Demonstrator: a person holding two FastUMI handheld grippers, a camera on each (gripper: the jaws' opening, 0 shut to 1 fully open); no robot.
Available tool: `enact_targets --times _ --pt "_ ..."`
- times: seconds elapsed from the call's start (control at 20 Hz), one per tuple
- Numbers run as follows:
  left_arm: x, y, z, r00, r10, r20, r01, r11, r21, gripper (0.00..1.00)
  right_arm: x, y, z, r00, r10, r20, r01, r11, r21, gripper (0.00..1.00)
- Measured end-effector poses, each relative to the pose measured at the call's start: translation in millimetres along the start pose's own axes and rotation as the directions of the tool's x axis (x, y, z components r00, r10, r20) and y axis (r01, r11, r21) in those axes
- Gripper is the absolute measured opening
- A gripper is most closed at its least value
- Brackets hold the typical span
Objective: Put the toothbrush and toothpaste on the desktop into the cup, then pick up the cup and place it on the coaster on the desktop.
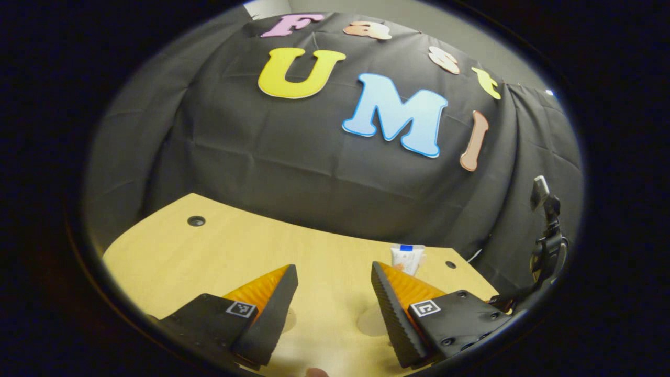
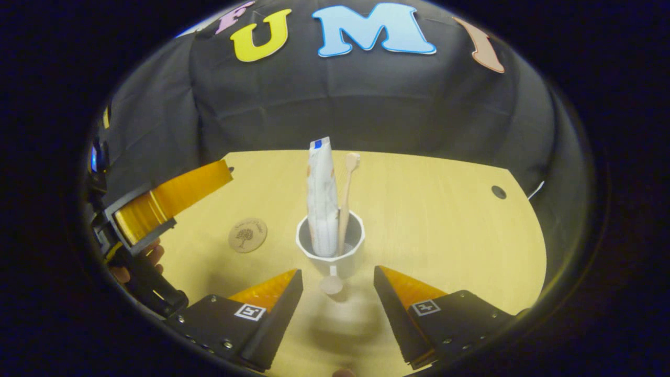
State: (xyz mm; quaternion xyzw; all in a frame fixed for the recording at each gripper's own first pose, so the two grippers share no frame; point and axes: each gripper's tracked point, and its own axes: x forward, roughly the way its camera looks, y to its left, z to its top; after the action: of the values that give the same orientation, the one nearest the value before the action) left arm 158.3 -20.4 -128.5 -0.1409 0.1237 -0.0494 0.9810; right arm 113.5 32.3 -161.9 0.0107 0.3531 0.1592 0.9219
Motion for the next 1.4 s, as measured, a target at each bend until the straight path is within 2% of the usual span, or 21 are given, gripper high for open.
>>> enact_targets --times 0.35,0.4,0.45,0.7,0.75,0.8,0.85,0.9,0.95,1.1,1.15,1.2,1.25,1.3,1.4 --pt "-28.6 51.3 5.8 0.995 0.102 -0.007 -0.102 0.995 -0.011 0.94 35.6 3.7 -21.2 0.987 -0.025 -0.16 0.02 0.999 -0.029 0.85" --pt "-32.1 55.3 6.7 0.994 0.112 -0.007 -0.112 0.994 -0.01 0.91 39.7 3.2 -24.5 0.983 -0.029 -0.182 0.024 0.999 -0.029 0.85" --pt "-36.9 57.9 8.2 0.993 0.117 -0.008 -0.117 0.993 -0.008 0.94 42.3 2.6 -27.5 0.978 -0.03 -0.207 0.025 0.999 -0.029 0.85" --pt "-46.0 65.2 8.2 0.992 0.124 -0.013 -0.125 0.992 -0.005 0.91 56.2 -0.7 -38.9 0.95 -0.044 -0.309 0.032 0.999 -0.041 0.86" --pt "-45.7 67.0 7.1 0.992 0.128 -0.016 -0.129 0.992 -0.005 0.94 58.7 -0.9 -38.0 0.948 -0.044 -0.316 0.031 0.998 -0.045 0.86" --pt "-44.5 67.6 6.0 0.992 0.128 -0.021 -0.129 0.992 -0.007 0.91 59.7 -0.8 -38.8 0.945 -0.045 -0.323 0.032 0.998 -0.047 0.85" --pt "-46.2 69.7 4.0 0.991 0.13 -0.026 -0.13 0.991 -0.009 0.91 61.4 -0.8 -37.8 0.945 -0.047 -0.325 0.033 0.998 -0.048 0.81" --pt "-45.7 71.7 2.7 0.991 0.133 -0.029 -0.133 0.991 -0.013 0.92 62.8 -2.3 -37.6 0.944 -0.055 -0.326 0.041 0.998 -0.05 0.84" --pt "-48.6 73.5 2.4 0.991 0.133 -0.032 -0.134 0.991 -0.016 0.92 64.6 -3.8 -37.3 0.942 -0.061 -0.33 0.047 0.998 -0.05 0.78" --pt "-49.1 80.4 -0.2 0.989 0.144 -0.039 -0.145 0.989 -0.02 0.92 64.4 -4.6 -38.9 0.936 -0.062 -0.345 0.054 0.998 -0.032 0.69" --pt "-49.4 82.9 0.1 0.988 0.148 -0.038 -0.149 0.988 -0.023 0.94 66.6 -7.8 -39.4 0.935 -0.071 -0.348 0.065 0.997 -0.03 0.62" --pt "-49.6 84.1 0.3 0.988 0.152 -0.038 -0.153 0.988 -0.026 0.92 67.4 -9.0 -40.2 0.934 -0.072 -0.35 0.067 0.997 -0.027 0.53" --pt "-49.6 86.0 0.5 0.987 0.156 -0.039 -0.157 0.987 -0.029 0.92 65.8 -10.3 -40.4 0.932 -0.077 -0.354 0.07 0.997 -0.031 0.48" --pt "-50.0 87.4 -1.1 0.987 0.158 -0.041 -0.159 0.987 -0.031 0.91 64.4 -12.7 -40.4 0.931 -0.09 -0.353 0.08 0.996 -0.045 0.48" --pt "-51.2 90.3 -3.2 0.985 0.166 -0.047 -0.168 0.985 -0.037 0.91 66.9 -15.2 -41.7 0.929 -0.105 -0.354 0.099 0.994 -0.036 0.29"
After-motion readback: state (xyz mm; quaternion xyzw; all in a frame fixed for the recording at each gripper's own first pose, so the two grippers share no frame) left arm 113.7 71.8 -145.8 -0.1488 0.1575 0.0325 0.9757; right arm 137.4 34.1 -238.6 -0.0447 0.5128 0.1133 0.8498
